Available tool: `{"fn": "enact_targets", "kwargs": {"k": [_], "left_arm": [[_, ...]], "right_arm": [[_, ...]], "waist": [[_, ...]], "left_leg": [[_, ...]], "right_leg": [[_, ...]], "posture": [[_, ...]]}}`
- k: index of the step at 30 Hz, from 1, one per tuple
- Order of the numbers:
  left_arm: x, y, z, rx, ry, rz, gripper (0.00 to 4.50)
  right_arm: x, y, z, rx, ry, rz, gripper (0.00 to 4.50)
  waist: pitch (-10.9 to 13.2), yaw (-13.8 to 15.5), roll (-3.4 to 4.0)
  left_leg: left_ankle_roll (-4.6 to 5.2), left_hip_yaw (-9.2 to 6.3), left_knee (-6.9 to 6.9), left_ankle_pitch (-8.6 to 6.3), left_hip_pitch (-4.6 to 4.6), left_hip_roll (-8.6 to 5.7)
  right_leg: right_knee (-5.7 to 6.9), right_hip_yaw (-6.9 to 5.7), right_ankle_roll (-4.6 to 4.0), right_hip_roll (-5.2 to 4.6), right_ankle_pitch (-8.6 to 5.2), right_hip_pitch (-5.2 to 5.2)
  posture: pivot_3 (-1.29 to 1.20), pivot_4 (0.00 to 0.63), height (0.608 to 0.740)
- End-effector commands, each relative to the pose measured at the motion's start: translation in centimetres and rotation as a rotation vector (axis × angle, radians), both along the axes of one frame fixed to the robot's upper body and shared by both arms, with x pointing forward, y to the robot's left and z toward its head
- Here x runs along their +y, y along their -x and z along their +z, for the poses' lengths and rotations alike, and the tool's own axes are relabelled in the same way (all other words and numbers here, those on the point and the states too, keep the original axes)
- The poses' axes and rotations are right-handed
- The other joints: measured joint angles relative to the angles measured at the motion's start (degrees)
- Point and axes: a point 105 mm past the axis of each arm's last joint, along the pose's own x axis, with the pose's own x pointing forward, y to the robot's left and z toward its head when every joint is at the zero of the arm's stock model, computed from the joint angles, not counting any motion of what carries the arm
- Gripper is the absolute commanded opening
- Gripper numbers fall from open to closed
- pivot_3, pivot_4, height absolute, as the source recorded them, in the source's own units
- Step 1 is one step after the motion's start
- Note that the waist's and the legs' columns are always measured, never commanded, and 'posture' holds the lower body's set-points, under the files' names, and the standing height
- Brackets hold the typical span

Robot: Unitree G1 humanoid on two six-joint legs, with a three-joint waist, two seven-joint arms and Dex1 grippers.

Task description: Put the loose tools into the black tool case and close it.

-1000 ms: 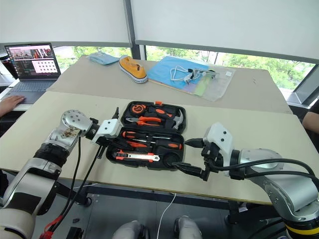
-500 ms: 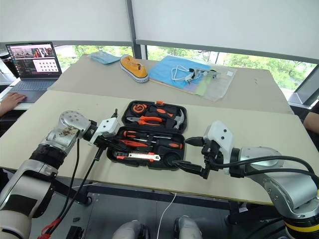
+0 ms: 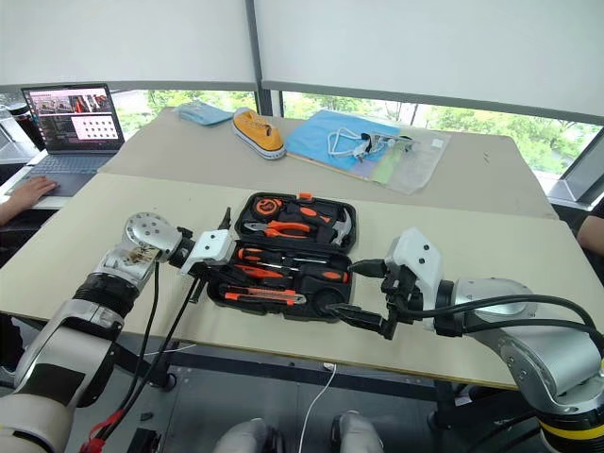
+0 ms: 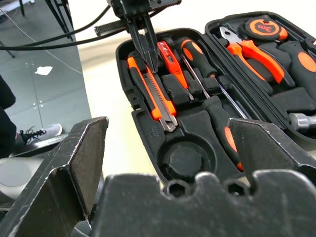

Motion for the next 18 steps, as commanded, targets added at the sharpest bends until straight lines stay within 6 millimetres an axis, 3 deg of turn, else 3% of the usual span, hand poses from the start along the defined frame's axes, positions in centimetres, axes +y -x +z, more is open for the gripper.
{"fn": "enact_targets", "kwargs": {"k": [1,3,6,9,12,15,18], "left_arm": [[-0.3,0.8,1.1,0.074,0.076,0.01,0.53],[-0.3,1.4,3.8,0.08,0.16,0.015,1.04],[0.1,2.9,9.0,0.03,0.325,0.021,2.2],[-0.3,3.5,11.5,-0.018,0.427,0.073,3.3],[-0.9,4.1,11.8,-0.028,0.465,0.103,4.34],[-1.5,5.0,11.0,-0.004,0.465,0.095,4.43],[-2.0,5.6,10.7,-0.002,0.467,0.094,4.43]], "right_arm": [[-0.4,0.3,0.8,-0.032,0.011,-0.002,4.5],[-1.2,0.2,0.7,-0.025,0.033,-0.018,4.5],[-4.3,-0.6,1.0,-0.001,0.087,-0.094,4.5],[-7.2,-2.1,1.0,-0.001,0.137,-0.181,4.5],[-9.5,-4.5,0.6,-0.018,0.179,-0.268,4.5],[-10.9,-7.9,-0.2,-0.033,0.233,-0.36,4.5],[-11.1,-10.6,-1.9,0.006,0.273,-0.4,4.5]], "waist": [[0.0,-0.1,0.0],[0.0,-0.1,-0.04],[0.2,-0.3,-0.17],[0.2,-0.2,-0.16],[0.2,-0.2,-0.13],[0.2,-0.7,-0.12],[0.3,-1.3,-0.12]], "left_leg": [[-0.01,0.0,0.0,0.01,-0.07,0.0],[-0.01,0.0,0.0,0.01,-0.21,0.0],[-0.05,0.01,0.05,0.03,-0.53,0.0],[-0.06,0.01,0.1,0.04,-0.54,-0.03],[-0.03,0.01,0.02,0.01,-0.11,-0.11],[-0.02,0.05,0.02,0.01,-0.02,-0.17],[-0.13,0.05,0.01,0.08,-0.04,-0.18]], "right_leg": [[-0.01,0.0,0.0,0.01,0.0,-0.05],[-0.02,-0.02,0.0,0.07,0.0,-0.15],[-0.02,-0.02,-0.01,0.09,0.01,-0.45],[-0.03,-0.03,-0.01,0.09,0.01,-0.43],[-0.09,0.0,0.27,0.06,-0.16,-0.03],[-0.05,0.14,0.34,0.04,-0.13,-0.01],[0.08,0.13,0.33,0.0,-0.11,-0.08]], "posture": [[0.0,0.15,0.718],[0.0,0.15,0.718],[0.0,0.15,0.718],[0.0,0.15,0.718],[0.0,0.15,0.718],[0.0,0.15,0.718],[0.0,0.15,0.718]]}}
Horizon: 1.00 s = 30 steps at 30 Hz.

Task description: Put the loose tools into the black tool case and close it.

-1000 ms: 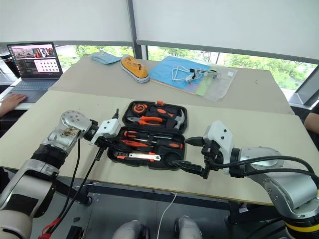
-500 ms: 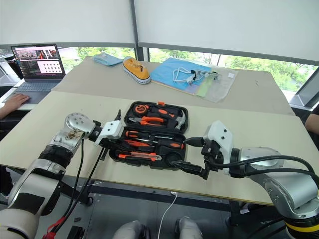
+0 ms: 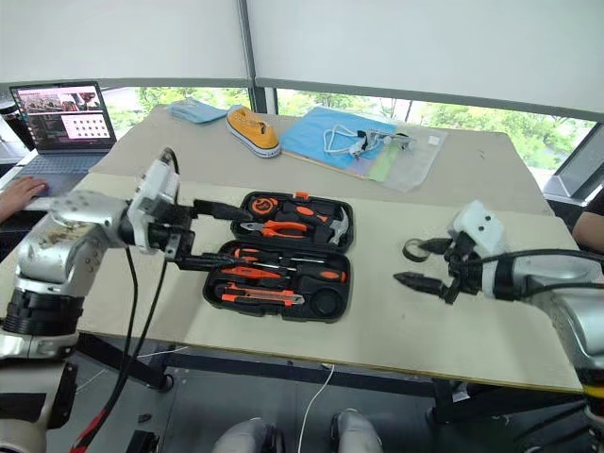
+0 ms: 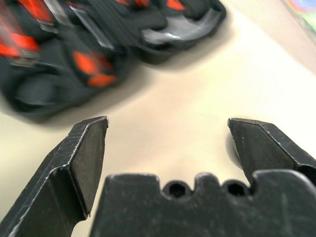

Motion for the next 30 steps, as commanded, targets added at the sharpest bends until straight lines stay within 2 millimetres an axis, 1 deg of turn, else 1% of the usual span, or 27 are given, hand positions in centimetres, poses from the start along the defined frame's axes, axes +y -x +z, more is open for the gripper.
{"fn": "enact_targets", "kwargs": {"k": [1,4,7,10,11,12,14,15,16,17,18,19,20,21,22,23,24,25,26,28,30], "left_arm": [[-0.7,0.9,1.2,-0.071,0.008,-0.013,4.43],[-0.8,1.1,1.0,-0.073,0.0,-0.002,4.43],[-0.8,1.3,0.7,-0.081,-0.016,0.005,4.43],[-0.7,1.4,0.5,-0.082,-0.021,0.01,4.5],[-0.7,1.5,0.5,-0.084,-0.023,0.013,4.5],[-0.7,1.5,0.5,-0.084,-0.025,0.016,4.5],[-0.5,1.5,0.3,-0.088,-0.034,0.019,4.5],[-0.4,1.5,0.2,-0.089,-0.043,0.02,4.5],[-0.3,1.5,0.1,-0.09,-0.051,0.021,4.5],[-0.2,1.5,-0.1,-0.089,-0.056,0.021,4.5],[-0.2,1.5,-0.2,-0.088,-0.06,0.02,4.5],[-0.1,1.5,-0.3,-0.086,-0.064,0.018,4.5],[0.0,1.5,-0.5,-0.084,-0.067,0.017,4.5],[0.0,1.5,-0.6,-0.081,-0.071,0.014,4.5],[0.1,1.5,-0.7,-0.077,-0.076,0.011,4.5],[0.2,1.6,-0.8,-0.072,-0.085,0.005,4.5],[0.3,1.6,-1.0,-0.069,-0.095,0.001,4.5],[0.5,1.6,-1.3,-0.07,-0.111,-0.001,4.5],[0.7,1.5,-1.6,-0.075,-0.129,0.001,4.5],[1.2,1.0,-2.2,-0.092,-0.166,0.016,4.5],[1.6,0.6,-2.6,-0.099,-0.184,0.025,4.5]], "right_arm": [[-0.4,-2.8,-1.5,0.009,0.063,-0.042,4.5],[-0.3,-4.8,-2.6,0.02,0.088,-0.069,4.5],[-0.2,-6.0,-3.4,0.042,0.091,-0.082,4.5],[-0.3,-7.0,-4.1,0.05,0.099,-0.11,3.77],[-0.3,-7.2,-4.3,0.052,0.101,-0.114,3.36],[-0.3,-7.4,-4.4,0.054,0.098,-0.117,3.12],[-0.4,-7.6,-4.4,0.056,0.093,-0.122,2.32],[-0.5,-7.7,-4.4,0.053,0.094,-0.121,2.03],[-0.5,-7.8,-4.3,0.048,0.095,-0.116,1.72],[-0.5,-7.8,-4.1,0.042,0.091,-0.113,1.3],[-0.5,-7.8,-3.8,0.035,0.085,-0.109,1.06],[-0.3,-7.7,-3.4,0.025,0.069,-0.091,0.66],[0.1,-7.6,-2.8,0.014,0.046,-0.063,0.4],[1.1,-7.2,-1.9,0.004,0.0,-0.009,0.05],[2.1,-6.6,-1.0,-0.002,-0.045,0.051,0.05],[3.7,-5.5,0.0,-0.008,-0.087,0.141,0.05],[5.2,-4.2,0.7,-0.011,-0.114,0.228,0.05],[6.9,-2.4,1.2,-0.012,-0.131,0.333,0.05],[8.4,-0.6,1.4,-0.005,-0.137,0.421,0.05],[11.0,2.6,1.1,0.016,-0.126,0.558,0.05],[12.9,4.7,0.4,0.036,-0.115,0.622,0.05]], "waist": [[0.0,-0.3,0.0],[0.1,-0.5,0.05],[0.1,-0.5,0.1],[0.1,-0.6,0.12],[0.1,-0.6,0.12],[0.1,-0.5,0.13],[0.1,-0.5,0.14],[0.1,-0.6,0.14],[0.1,-0.6,0.14],[0.1,-0.5,0.14],[0.1,-0.5,0.15],[0.1,-0.5,0.15],[0.1,-0.6,0.16],[0.1,-0.6,0.18],[0.1,-0.6,0.21],[0.2,-0.6,0.27],[0.2,-0.6,0.29],[0.2,-0.7,0.3],[0.2,-0.6,0.31],[0.2,-0.5,0.32],[0.2,-0.4,0.32]], "left_leg": [[-0.06,0.0,0.0,0.04,0.0,0.0],[-0.25,0.0,-0.01,0.16,0.02,0.02],[-0.29,0.02,-0.09,0.19,0.0,0.02],[-0.3,0.04,-0.11,0.19,-0.04,0.02],[-0.3,0.06,-0.1,0.19,-0.05,0.02],[-0.3,0.07,-0.1,0.18,-0.05,0.02],[-0.3,0.08,-0.1,0.18,-0.04,0.01],[-0.3,0.09,-0.1,0.18,-0.03,0.01],[-0.3,0.09,-0.1,0.18,-0.03,0.01],[-0.3,0.09,-0.1,0.19,-0.02,0.01],[-0.3,0.09,-0.1,0.19,-0.02,0.01],[-0.3,0.09,-0.1,0.19,-0.02,0.01],[-0.3,0.09,-0.1,0.19,-0.03,0.01],[-0.3,0.1,-0.1,0.19,-0.03,0.01],[-0.31,0.1,-0.1,0.19,-0.03,0.01],[-0.31,0.09,-0.1,0.19,-0.03,0.02],[-0.31,0.08,-0.1,0.19,-0.05,0.03],[-0.31,0.08,-0.11,0.19,-0.01,0.07],[-0.31,0.07,-0.12,0.18,-0.01,0.1],[-0.32,0.05,-0.15,0.18,0.0,0.17],[-0.33,0.04,-0.15,0.17,0.01,0.19]], "right_leg": [[0.04,0.01,-0.02,-0.02,0.0,-0.02],[0.11,0.0,-0.14,-0.02,-0.06,-0.04],[0.16,-0.04,-0.25,-0.01,-0.1,-0.1],[0.14,-0.09,-0.26,0.0,-0.09,-0.1],[0.13,-0.1,-0.25,0.0,-0.09,-0.1],[0.13,-0.11,-0.25,0.0,-0.1,-0.1],[0.14,-0.11,-0.25,-0.01,-0.1,-0.09],[0.14,-0.09,-0.24,-0.01,-0.1,-0.09],[0.14,-0.09,-0.24,-0.02,-0.1,-0.09],[0.14,-0.09,-0.24,-0.03,-0.1,-0.09],[0.15,-0.09,-0.24,-0.04,-0.1,-0.09],[0.15,-0.09,-0.25,-0.05,-0.09,-0.09],[0.15,-0.09,-0.25,-0.07,-0.09,-0.09],[0.15,-0.09,-0.25,-0.08,-0.09,-0.09],[0.15,-0.08,-0.25,-0.08,-0.09,-0.09],[0.15,-0.08,-0.25,-0.09,-0.09,-0.09],[0.15,-0.08,-0.26,-0.09,-0.09,-0.11],[0.18,-0.06,-0.26,-0.07,-0.09,-0.11],[0.18,-0.06,-0.26,-0.06,-0.09,-0.11],[0.17,-0.1,-0.27,0.0,-0.09,-0.1],[0.18,-0.13,-0.27,0.0,-0.1,-0.1]], "posture": [[0.0,0.15,0.718],[0.0,0.15,0.718],[0.0,0.15,0.718],[0.0,0.15,0.718],[0.0,0.15,0.718],[0.0,0.15,0.718],[0.0,0.15,0.718],[0.0,0.15,0.718],[0.0,0.15,0.718],[0.0,0.15,0.718],[0.0,0.15,0.718],[0.0,0.15,0.718],[0.0,0.15,0.718],[0.0,0.15,0.718],[0.0,0.15,0.718],[0.0,0.15,0.718],[0.0,0.15,0.718],[0.0,0.15,0.718],[0.0,0.15,0.718],[0.0,0.15,0.718],[0.0,0.15,0.718]]}}
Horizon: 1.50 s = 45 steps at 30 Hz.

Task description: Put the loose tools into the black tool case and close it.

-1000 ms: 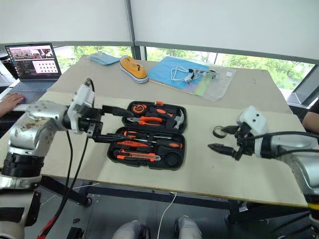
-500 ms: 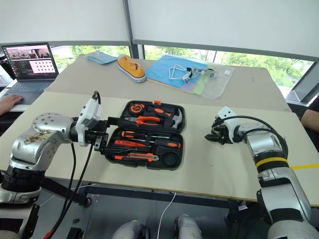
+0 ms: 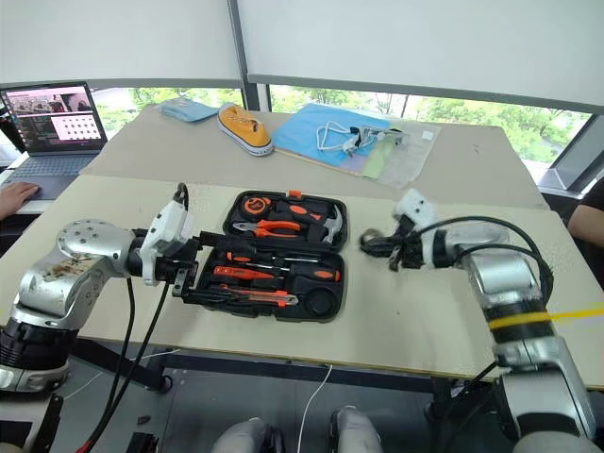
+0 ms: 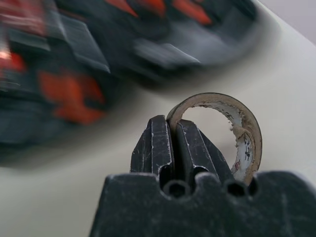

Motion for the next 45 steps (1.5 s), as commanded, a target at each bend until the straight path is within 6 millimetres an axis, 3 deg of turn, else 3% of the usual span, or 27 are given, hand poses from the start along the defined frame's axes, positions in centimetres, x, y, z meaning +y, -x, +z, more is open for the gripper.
{"fn": "enact_targets", "kwargs": {"k": [1,4,10,17,20,23,25,26,29,32,35,39,45], "left_arm": [[0.8,-0.5,-0.2,-0.04,-0.04,0.006,4.5],[0.7,-0.3,-0.3,-0.036,-0.041,-0.009,4.5],[0.4,-0.2,-0.2,-0.036,-0.04,-0.022,4.5],[0.5,0.0,-0.4,-0.031,-0.041,-0.023,4.5],[0.7,0.0,-0.7,-0.026,-0.045,-0.001,4.5],[1.4,-0.6,-0.6,-0.031,-0.033,0.067,4.5],[2.9,-1.9,0.2,-0.026,0.02,0.191,4.5],[3.6,-2.2,0.5,-0.025,0.036,0.233,4.5],[6.8,-3.7,0.6,-0.051,0.048,0.41,3.78],[10.9,-4.5,-1.0,-0.03,-0.016,0.577,2.76],[13.3,-5.4,-2.8,-0.043,-0.093,0.682,1.55],[13.1,-6.7,-4.7,-0.065,-0.143,0.694,0.07],[9.3,-8.0,-5.4,-0.037,-0.078,0.584,0.07]], "right_arm": [[3.8,3.9,0.2,-0.001,0.005,0.147,0.05],[4.9,4.3,-1.4,0.032,0.04,0.132,0.05],[4.8,4.0,-3.9,0.086,0.107,0.079,0.05],[4.7,3.4,-4.0,0.073,0.104,0.048,2.36],[4.2,4.4,-2.6,0.08,0.075,0.092,3.41],[3.4,4.5,-1.3,0.076,0.046,0.087,3.41],[2.0,3.2,0.2,0.06,-0.002,0.002,3.41],[1.4,2.8,0.7,0.054,-0.02,-0.027,2.85],[-0.6,1.4,1.4,0.031,-0.043,-0.13,1.97],[-2.5,-0.5,0.9,-0.062,-0.007,-0.236,0.94],[-3.2,-1.7,0.0,-0.147,0.037,-0.281,0.02],[-3.0,-2.0,-2.1,-0.171,0.086,-0.263,0.0],[-2.3,-2.0,-3.9,-0.159,0.102,-0.229,0.0]], "waist": [[0.0,0.1,-0.01],[0.0,0.1,-0.01],[0.0,0.4,-0.01],[0.0,0.2,-0.02],[0.0,0.2,-0.02],[0.0,0.2,-0.03],[0.0,0.3,-0.03],[0.0,0.3,-0.04],[0.0,0.1,-0.03],[0.0,-0.1,-0.03],[0.0,0.0,-0.03],[0.0,0.5,-0.04],[0.0,0.8,-0.05]], "left_leg": [[0.0,0.0,0.0,0.0,0.01,0.0],[0.01,0.02,0.04,0.0,-0.06,-0.01],[0.02,0.02,0.05,0.0,-0.11,-0.04],[0.02,0.05,0.04,0.0,-0.14,-0.05],[0.02,0.05,0.04,0.0,-0.14,-0.05],[0.02,0.04,0.04,0.0,-0.15,-0.05],[0.02,0.04,0.04,0.0,-0.15,-0.05],[0.02,0.04,0.05,0.0,-0.14,-0.05],[0.03,0.04,0.05,0.0,-0.11,-0.04],[0.02,0.04,0.0,0.0,-0.07,-0.03],[0.02,0.11,-0.07,0.0,-0.07,-0.03],[0.01,0.19,-0.05,0.0,-0.19,-0.05],[0.03,0.34,0.05,0.01,-0.45,-0.24]], "right_leg": [[0.0,0.0,0.0,0.0,0.0,0.01],[-0.05,0.01,0.02,-0.07,0.0,0.0],[-0.04,-0.03,0.0,-0.08,0.0,-0.04],[-0.04,-0.03,-0.02,0.05,-0.01,-0.1],[-0.04,-0.02,-0.02,0.04,-0.01,-0.09],[-0.05,-0.02,-0.02,0.03,-0.01,-0.1],[-0.07,-0.03,-0.01,0.01,0.0,-0.08],[-0.06,-0.02,-0.01,0.0,0.0,-0.08],[-0.05,0.0,-0.01,0.0,0.0,-0.08],[-0.05,-0.02,-0.02,0.0,-0.01,-0.08],[-0.05,-0.01,-0.02,0.0,-0.01,-0.13],[-0.04,-0.03,-0.02,-0.02,-0.01,-0.22],[0.04,-0.08,-0.02,0.02,0.03,-0.43]], "posture": [[0.0,0.15,0.718],[0.0,0.15,0.718],[0.0,0.15,0.718],[0.0,0.15,0.718],[0.0,0.15,0.718],[0.0,0.15,0.718],[0.0,0.15,0.718],[0.0,0.15,0.718],[0.0,0.15,0.718],[0.0,0.15,0.718],[0.0,0.15,0.718],[0.0,0.15,0.718],[0.0,0.15,0.718]]}}
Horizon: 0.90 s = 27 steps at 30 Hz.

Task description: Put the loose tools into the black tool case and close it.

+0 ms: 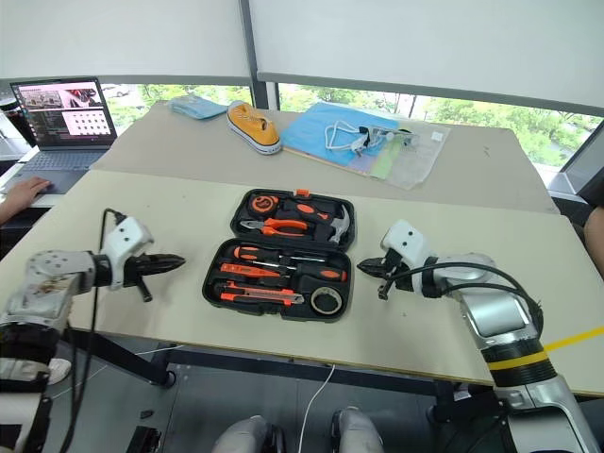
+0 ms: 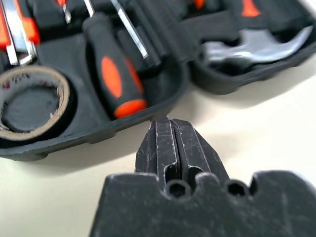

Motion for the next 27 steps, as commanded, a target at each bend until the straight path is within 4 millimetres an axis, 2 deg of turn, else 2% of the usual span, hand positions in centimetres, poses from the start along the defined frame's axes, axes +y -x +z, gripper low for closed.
{"fn": "enact_targets", "kwargs": {"k": [1,10,15,18,22,27], "left_arm": [[-2.6,-0.6,1.1,-0.037,0.017,-0.105,0.07],[-8.3,1.2,1.2,0.034,0.071,-0.389,0.07],[-11.4,2.1,0.8,0.061,0.071,-0.504,0.07],[-12.5,2.8,0.1,0.068,0.047,-0.554,0.07],[-12.8,3.2,-0.7,0.084,0.025,-0.58,0.07],[-13.2,3.5,-1.3,0.087,0.02,-0.599,0.07]], "right_arm": [[0.3,0.0,0.1,-0.044,0.02,0.031,0.0],[0.9,2.2,0.2,-0.017,-0.023,0.128,0.0],[0.1,3.5,0.0,0.003,-0.011,0.124,0.0],[-0.8,4.3,-0.2,0.018,0.003,0.109,0.0],[-1.9,5.7,-0.3,0.036,0.014,0.092,0.0],[-2.0,7.1,-0.6,0.052,0.0,0.082,0.0]], "waist": [[0.0,-0.1,0.0],[0.0,-0.4,0.0],[0.0,0.5,0.0],[0.0,0.8,0.0],[0.0,0.9,0.0],[0.0,0.9,0.0]], "left_leg": [[0.0,0.03,0.0,0.0,0.01,0.0],[0.0,0.03,0.0,0.0,0.02,0.0],[0.01,0.03,0.01,0.0,-0.01,-0.03],[0.01,0.02,0.01,0.0,-0.02,-0.04],[0.02,-0.01,0.01,0.0,0.02,-0.06],[0.04,-0.08,0.01,-0.01,0.12,-0.04]], "right_leg": [[0.0,-0.01,0.01,0.01,0.0,0.0],[0.03,-0.01,0.02,0.0,-0.01,0.0],[0.0,-0.02,0.05,-0.07,-0.02,0.04],[-0.01,-0.06,0.08,-0.11,-0.04,0.08],[-0.03,-0.1,0.11,-0.16,-0.05,0.17],[-0.04,-0.11,0.13,-0.17,-0.07,0.29]], "posture": [[0.0,0.15,0.718],[0.0,0.15,0.718],[0.0,0.15,0.718],[0.0,0.15,0.718],[0.0,0.15,0.718],[0.0,0.15,0.718]]}}
